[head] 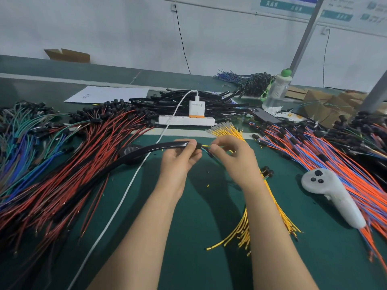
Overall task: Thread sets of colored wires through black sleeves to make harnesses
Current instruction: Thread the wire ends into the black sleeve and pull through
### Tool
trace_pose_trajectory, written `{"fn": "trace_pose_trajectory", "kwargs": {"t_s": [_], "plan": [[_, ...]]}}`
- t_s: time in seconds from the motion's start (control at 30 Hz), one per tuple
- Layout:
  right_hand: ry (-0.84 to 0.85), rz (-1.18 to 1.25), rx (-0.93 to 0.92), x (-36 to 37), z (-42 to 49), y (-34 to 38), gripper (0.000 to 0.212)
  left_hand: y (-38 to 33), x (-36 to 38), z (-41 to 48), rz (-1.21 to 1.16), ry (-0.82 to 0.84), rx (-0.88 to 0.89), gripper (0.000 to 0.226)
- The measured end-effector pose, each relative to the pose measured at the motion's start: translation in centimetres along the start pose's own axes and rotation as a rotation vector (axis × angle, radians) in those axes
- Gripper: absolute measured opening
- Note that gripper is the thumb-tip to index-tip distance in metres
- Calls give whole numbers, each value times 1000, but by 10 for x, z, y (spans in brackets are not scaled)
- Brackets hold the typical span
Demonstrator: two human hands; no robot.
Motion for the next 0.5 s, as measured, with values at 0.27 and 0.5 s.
{"fn": "trace_pose_trajectory", "kwargs": {"t_s": [0.27, 0.5], "plan": [[167, -167, -28, 3, -1, -3, 24, 0, -1, 0, -38, 12, -33, 9], [143, 73, -13, 7, -5, 1, 11, 4, 3, 0, 55, 171, -23, 17]]}}
Point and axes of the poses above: each hand's wrist, its own z-axis towards the middle knuckle, its own x-axis out of the palm, y = z × x, the point moved 4 cm from there along z, towards the middle knuckle, and after that the axes turned 7 degrees about -y, right-handed, at the moved point
